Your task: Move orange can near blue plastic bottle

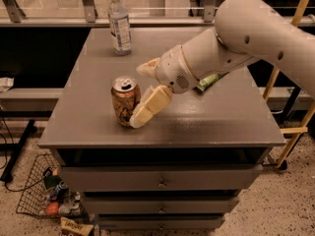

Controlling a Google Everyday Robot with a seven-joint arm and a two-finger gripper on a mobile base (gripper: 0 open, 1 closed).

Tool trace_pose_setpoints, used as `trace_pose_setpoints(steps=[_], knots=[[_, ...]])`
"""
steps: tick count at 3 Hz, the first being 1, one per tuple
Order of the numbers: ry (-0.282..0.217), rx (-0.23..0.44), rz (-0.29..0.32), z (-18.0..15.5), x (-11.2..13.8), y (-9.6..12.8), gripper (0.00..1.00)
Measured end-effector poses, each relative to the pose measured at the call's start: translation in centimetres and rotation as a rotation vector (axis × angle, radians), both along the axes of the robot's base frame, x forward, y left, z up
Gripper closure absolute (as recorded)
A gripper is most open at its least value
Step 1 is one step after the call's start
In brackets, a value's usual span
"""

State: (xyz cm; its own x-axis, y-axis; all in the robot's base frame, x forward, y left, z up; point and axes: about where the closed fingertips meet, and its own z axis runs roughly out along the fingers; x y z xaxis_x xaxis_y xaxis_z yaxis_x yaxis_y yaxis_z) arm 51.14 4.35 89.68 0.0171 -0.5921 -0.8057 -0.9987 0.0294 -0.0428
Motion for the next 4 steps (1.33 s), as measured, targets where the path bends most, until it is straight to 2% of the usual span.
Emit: trace_pose_setpoints(steps=[1, 4], knots=[[0.006, -0.005, 0.015, -0.4, 0.0, 0.8, 0.18], [0.014, 0.008, 0.03, -0.1, 0.0, 2.0, 0.88]])
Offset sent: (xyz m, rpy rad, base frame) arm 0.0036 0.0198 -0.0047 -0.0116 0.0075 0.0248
